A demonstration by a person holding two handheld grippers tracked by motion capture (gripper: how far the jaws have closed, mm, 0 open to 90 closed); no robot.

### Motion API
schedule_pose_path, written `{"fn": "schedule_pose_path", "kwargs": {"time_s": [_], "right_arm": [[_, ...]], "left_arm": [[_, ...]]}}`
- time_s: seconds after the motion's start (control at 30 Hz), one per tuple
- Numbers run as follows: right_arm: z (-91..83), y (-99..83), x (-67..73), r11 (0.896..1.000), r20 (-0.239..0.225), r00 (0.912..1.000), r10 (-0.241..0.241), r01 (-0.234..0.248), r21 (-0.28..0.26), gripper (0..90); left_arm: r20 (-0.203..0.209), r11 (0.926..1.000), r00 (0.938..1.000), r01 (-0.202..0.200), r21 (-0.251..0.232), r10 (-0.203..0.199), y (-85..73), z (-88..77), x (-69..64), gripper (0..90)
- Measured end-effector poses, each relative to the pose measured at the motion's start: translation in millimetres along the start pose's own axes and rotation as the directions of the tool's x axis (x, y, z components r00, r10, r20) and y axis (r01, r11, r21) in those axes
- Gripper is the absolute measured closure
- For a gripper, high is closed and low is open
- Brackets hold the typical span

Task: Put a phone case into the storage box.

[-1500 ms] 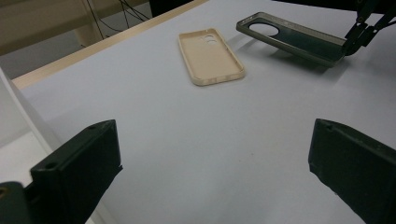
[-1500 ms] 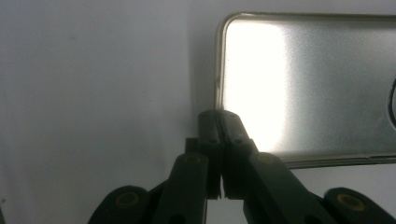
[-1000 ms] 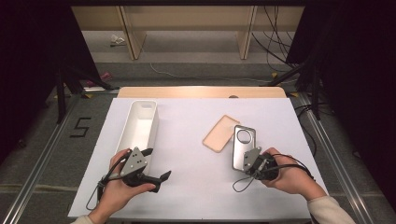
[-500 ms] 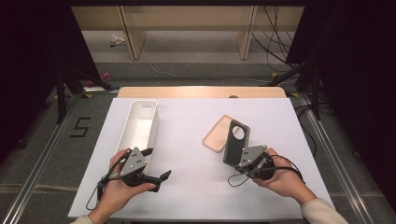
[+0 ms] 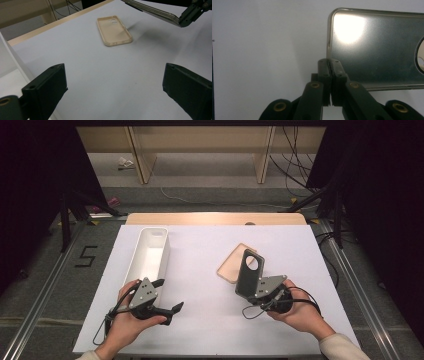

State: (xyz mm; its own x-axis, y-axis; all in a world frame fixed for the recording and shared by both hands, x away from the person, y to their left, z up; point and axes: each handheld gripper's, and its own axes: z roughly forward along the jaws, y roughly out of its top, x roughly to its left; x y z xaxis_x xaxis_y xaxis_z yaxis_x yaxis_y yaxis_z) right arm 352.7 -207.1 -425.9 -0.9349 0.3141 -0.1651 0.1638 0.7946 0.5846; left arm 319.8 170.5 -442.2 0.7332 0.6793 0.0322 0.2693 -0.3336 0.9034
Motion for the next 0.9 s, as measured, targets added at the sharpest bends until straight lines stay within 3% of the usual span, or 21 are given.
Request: {"fn": "schedule_pose_path", "kwargs": {"time_s": [0.37,0.47,0.7,0.9], "right_arm": [[0.5,8.2,3.8,0.999,-0.012,0.9999,0.006,-0.007,-0.041,88.8],[1.8,11.2,5.7,0.999,-0.016,0.9999,-0.002,0.001,-0.051,88.8],[1.6,16.3,8.3,0.997,-0.016,0.9999,-0.002,0.001,-0.072,88.8],[2.1,22.8,12.0,0.996,-0.019,0.9997,-0.011,0.010,-0.085,88.8]], "left_arm": [[0.014,0.9981,0.9983,0.057,-0.023,-0.057,15.5,6.7,-2.7,7.9],[0.015,0.9980,0.9983,0.057,-0.027,-0.057,24.7,9.4,0.7,8.8],[0.003,0.9950,0.9951,0.099,-0.016,-0.099,49.2,20.2,11.1,11.5],[0.035,0.9917,0.9911,0.129,-0.002,-0.128,70.3,38.0,13.5,14.1]]}}
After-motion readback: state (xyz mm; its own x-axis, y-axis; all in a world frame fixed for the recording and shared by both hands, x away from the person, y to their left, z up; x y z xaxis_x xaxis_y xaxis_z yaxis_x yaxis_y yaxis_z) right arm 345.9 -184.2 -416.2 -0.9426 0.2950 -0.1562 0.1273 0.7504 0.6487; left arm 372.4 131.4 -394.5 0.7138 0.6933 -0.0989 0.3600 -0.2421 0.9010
